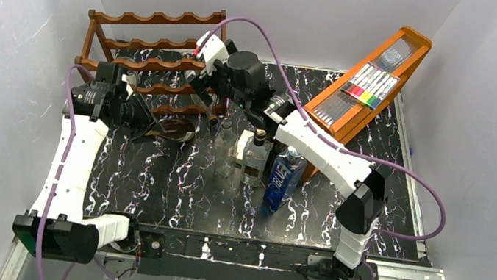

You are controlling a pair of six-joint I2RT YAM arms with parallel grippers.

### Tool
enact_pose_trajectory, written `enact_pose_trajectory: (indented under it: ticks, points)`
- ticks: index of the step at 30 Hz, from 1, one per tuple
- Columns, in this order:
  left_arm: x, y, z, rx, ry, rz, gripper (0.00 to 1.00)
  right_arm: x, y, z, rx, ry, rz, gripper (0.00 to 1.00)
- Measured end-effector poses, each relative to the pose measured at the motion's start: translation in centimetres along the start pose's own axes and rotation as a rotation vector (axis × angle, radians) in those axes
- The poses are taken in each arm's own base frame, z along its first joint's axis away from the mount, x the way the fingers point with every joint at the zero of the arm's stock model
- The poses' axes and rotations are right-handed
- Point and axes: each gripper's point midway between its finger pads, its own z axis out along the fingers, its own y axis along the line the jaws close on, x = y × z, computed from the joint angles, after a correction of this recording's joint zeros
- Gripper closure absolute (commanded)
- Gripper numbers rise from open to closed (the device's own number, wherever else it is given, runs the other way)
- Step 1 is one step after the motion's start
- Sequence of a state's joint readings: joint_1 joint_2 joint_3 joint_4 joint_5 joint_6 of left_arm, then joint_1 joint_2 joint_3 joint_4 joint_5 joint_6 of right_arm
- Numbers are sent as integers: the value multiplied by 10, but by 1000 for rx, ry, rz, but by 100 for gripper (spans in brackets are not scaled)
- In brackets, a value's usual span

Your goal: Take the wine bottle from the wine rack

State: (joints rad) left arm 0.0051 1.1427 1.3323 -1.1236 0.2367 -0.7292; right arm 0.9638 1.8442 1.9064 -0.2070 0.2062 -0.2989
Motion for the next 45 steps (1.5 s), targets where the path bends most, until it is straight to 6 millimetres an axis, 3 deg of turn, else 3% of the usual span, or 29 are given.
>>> enact_pose_trajectory:
  ticks: [4,7,18,25,29,32,35,45]
  points:
    - [-3,-10,-7,-22,18,22,100,0,29,-9,-88,-9,4,2]
    - [-3,-14,-13,-51,58,55,100,2,38,-21,-120,-14,14,2]
    - [-7,-22,-21,-131,177,161,100,-25,14,-73,-64,-131,59,2]
    - [4,-49,-10,-165,197,317,100,-15,12,-80,-43,-133,62,2]
    - [17,-64,-4,-156,195,389,91,-4,12,-79,-32,-110,60,2]
    - [19,-69,-1,-157,179,410,91,0,12,-82,-29,-101,59,2]
    - [18,-68,-1,-170,164,413,89,-4,9,-88,-23,-112,61,2]
    - [15,-71,1,-181,150,421,66,-21,2,-103,-9,-164,74,2]
